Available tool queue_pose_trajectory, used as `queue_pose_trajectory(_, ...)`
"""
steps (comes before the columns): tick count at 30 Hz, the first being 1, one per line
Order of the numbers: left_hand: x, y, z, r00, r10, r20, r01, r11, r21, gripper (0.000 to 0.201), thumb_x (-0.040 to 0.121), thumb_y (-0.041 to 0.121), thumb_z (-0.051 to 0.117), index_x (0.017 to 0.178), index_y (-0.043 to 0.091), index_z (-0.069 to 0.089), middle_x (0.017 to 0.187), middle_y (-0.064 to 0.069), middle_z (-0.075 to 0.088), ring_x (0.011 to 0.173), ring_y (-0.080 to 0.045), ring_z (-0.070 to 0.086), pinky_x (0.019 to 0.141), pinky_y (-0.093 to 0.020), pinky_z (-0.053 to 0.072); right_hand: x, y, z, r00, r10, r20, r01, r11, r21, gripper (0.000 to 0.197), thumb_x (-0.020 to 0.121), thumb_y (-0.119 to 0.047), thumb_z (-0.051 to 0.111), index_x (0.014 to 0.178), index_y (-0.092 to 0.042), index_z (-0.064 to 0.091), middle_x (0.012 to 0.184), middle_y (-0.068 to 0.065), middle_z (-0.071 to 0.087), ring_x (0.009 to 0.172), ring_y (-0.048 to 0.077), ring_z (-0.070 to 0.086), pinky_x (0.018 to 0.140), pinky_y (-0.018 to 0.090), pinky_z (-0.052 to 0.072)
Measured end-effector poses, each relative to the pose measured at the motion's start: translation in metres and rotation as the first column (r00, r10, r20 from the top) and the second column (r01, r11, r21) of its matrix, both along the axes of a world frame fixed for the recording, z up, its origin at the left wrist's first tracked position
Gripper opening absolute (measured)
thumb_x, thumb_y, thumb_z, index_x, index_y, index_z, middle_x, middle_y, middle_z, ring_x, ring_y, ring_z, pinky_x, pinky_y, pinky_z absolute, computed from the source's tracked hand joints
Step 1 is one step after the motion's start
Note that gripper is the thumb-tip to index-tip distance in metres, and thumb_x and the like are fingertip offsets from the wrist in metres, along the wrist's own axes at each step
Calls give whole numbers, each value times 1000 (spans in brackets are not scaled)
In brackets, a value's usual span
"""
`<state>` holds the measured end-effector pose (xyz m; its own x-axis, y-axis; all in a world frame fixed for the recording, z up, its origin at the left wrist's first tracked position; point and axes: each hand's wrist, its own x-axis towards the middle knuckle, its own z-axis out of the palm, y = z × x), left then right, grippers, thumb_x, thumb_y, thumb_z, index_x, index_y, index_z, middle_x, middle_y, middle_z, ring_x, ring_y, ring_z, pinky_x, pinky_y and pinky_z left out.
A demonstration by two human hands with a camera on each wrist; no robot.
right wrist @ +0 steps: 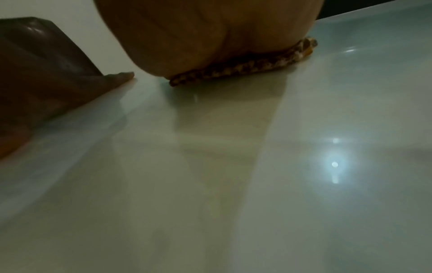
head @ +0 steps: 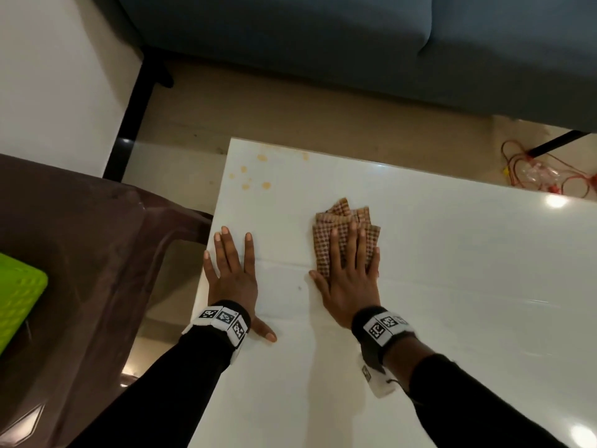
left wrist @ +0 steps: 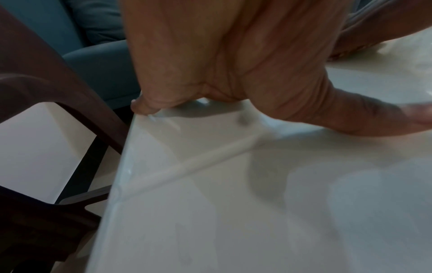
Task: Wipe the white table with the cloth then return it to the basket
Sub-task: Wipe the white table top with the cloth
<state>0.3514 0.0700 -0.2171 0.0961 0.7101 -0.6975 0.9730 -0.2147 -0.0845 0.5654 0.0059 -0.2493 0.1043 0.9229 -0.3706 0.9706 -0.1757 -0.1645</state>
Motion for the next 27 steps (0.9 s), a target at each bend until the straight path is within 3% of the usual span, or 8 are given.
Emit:
queue_pose_trajectory(4, -2, -1, 0, 1000, -5, 9, 5, 1000, 2, 200, 11, 90, 76, 139, 0, -49, 143, -41, -48, 143, -55, -35, 121, -68, -3, 17, 73, -6, 1000, 11, 19, -11, 1000, 18, 89, 96, -71, 12, 166, -17, -2, 171, 20, -12, 158, 42, -10, 124, 67, 0)
queue_pose_trajectory(8, -2, -1, 0, 1000, 5, 28, -4, 1000, -9, 200, 12, 88, 78, 141, 2, -48, 145, -40, -46, 143, -55, -35, 120, -68, -6, 21, 163, -8, 986, -164, 18, 164, 986, -6, 86, 101, -68, 20, 165, -16, -8, 171, 20, -16, 157, 41, -14, 123, 68, 0)
queue_pose_trajectory(11, -1, 1, 2, 999, 6, 33, -6, 1000, -10, 200, 11, 88, 78, 142, 1, -47, 146, -40, -46, 143, -54, -35, 120, -68, -6, 4, 139, -8, 989, -145, 11, 145, 989, 4, 86, 102, -66, 20, 165, -15, -7, 171, 21, -14, 157, 42, -14, 123, 69, -1)
queue_pose_trajectory(15, -2, 0, 4, 999, 13, 33, -12, 1000, -17, 200, 11, 90, 76, 142, 1, -47, 145, -40, -46, 144, -54, -35, 121, -68, -4, -31, 23, 3, 999, 46, 3, -46, 999, 12, 86, 101, -67, 16, 165, -13, -2, 170, 22, -15, 157, 42, -15, 124, 66, -2)
queue_pose_trajectory(17, -3, 1, 2, 999, 16, 44, -15, 1000, -17, 200, 11, 89, 77, 142, 2, -46, 145, -39, -47, 143, -54, -36, 121, -68, -5, -34, 1, 1, 993, 118, -18, -118, 993, -2, 85, 102, -68, 15, 165, -15, -4, 170, 20, -18, 157, 40, -16, 125, 65, -1)
queue_pose_trajectory(20, -3, 0, 1, 998, 10, 58, -9, 1000, -4, 201, 9, 90, 75, 140, 1, -48, 145, -40, -46, 143, -54, -36, 119, -68, -9, -23, 54, -6, 989, 145, 19, -146, 989, 16, 84, 101, -68, 14, 166, -17, -4, 170, 21, -15, 158, 41, -12, 123, 68, 2)
queue_pose_trajectory(24, -4, 1, -4, 997, 11, 77, -11, 1000, -1, 201, 8, 88, 77, 139, 3, -50, 143, -39, -49, 142, -54, -38, 116, -68, -14, -17, 161, -8, 999, -39, 23, 38, 999, 23, 86, 102, -67, 19, 165, -17, -9, 170, 19, -18, 157, 41, -15, 124, 65, -5)
queue_pose_trajectory(27, -5, -2, -2, 996, 20, 86, -20, 1000, -1, 201, 8, 90, 74, 140, 2, -49, 145, -40, -47, 143, -54, -35, 118, -68, -11, -29, 161, -6, 996, -93, 15, 93, 995, 25, 85, 102, -66, 21, 165, -16, -8, 170, 20, -17, 157, 41, -15, 124, 66, -5)
